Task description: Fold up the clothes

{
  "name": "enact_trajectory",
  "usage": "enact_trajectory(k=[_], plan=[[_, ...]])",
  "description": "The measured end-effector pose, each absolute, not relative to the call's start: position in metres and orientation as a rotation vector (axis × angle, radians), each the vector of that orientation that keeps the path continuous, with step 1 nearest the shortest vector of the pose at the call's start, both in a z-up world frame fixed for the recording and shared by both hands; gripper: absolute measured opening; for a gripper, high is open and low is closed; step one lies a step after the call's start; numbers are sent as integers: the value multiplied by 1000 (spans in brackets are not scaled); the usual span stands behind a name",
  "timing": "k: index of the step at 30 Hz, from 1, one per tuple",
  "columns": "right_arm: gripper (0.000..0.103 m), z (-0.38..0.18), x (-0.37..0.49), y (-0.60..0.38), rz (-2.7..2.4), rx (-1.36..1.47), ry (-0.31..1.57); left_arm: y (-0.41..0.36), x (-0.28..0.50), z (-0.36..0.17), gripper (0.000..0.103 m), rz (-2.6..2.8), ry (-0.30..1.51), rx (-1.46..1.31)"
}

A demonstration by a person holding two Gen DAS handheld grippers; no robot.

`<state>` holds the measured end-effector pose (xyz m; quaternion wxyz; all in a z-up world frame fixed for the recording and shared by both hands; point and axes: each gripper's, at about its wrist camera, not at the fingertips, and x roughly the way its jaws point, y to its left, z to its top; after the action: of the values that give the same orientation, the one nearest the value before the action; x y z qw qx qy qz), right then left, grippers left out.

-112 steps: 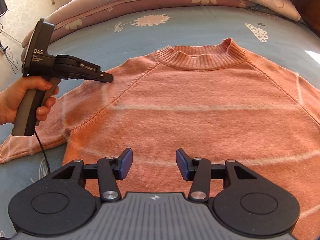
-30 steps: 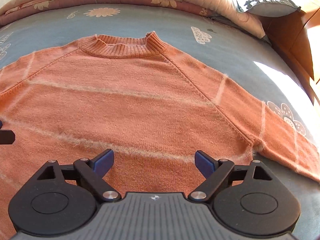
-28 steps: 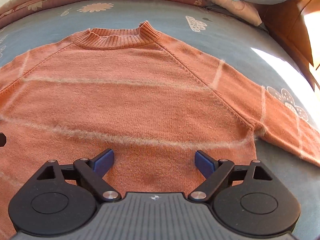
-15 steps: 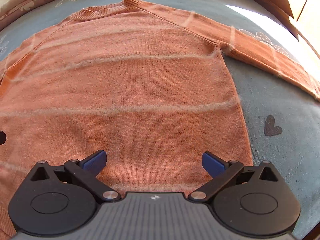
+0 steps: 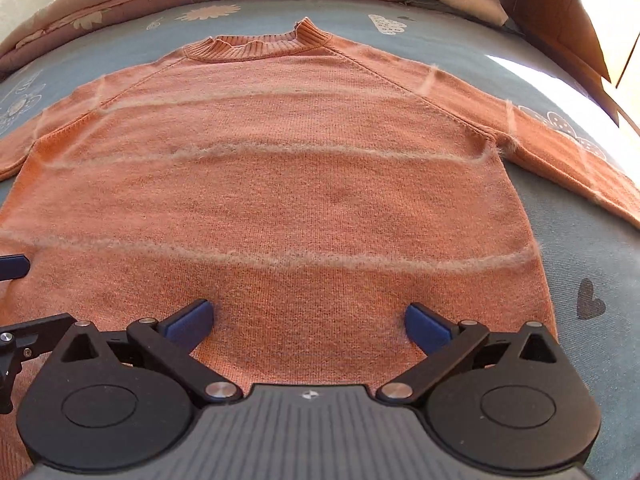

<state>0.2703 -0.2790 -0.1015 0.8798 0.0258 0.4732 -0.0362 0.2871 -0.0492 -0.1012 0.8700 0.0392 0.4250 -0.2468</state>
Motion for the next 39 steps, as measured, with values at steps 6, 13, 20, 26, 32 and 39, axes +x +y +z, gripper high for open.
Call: enact_trajectory(k=[6,13,20,26,32,39], plan=[[103,-101,281,-286,38,9,1027,-55,287,-105,102,-472,861,65],[103,-95,278,-277,38,-25,968,-50,289,-101,102,-543,831,68],[103,-97,289,-250,-19,34,911,-36,303,-100,102,-528,825,-24],[103,-96,288,-241,73,17,906,-36,288,-106,102,-450,791,-29],[103,-95,284,-253,127,11,903,-38,283,-102,102,-413,775,-47],[103,-88,279,-271,92,28,858,-37,281,-95,102,-404,761,-64]])
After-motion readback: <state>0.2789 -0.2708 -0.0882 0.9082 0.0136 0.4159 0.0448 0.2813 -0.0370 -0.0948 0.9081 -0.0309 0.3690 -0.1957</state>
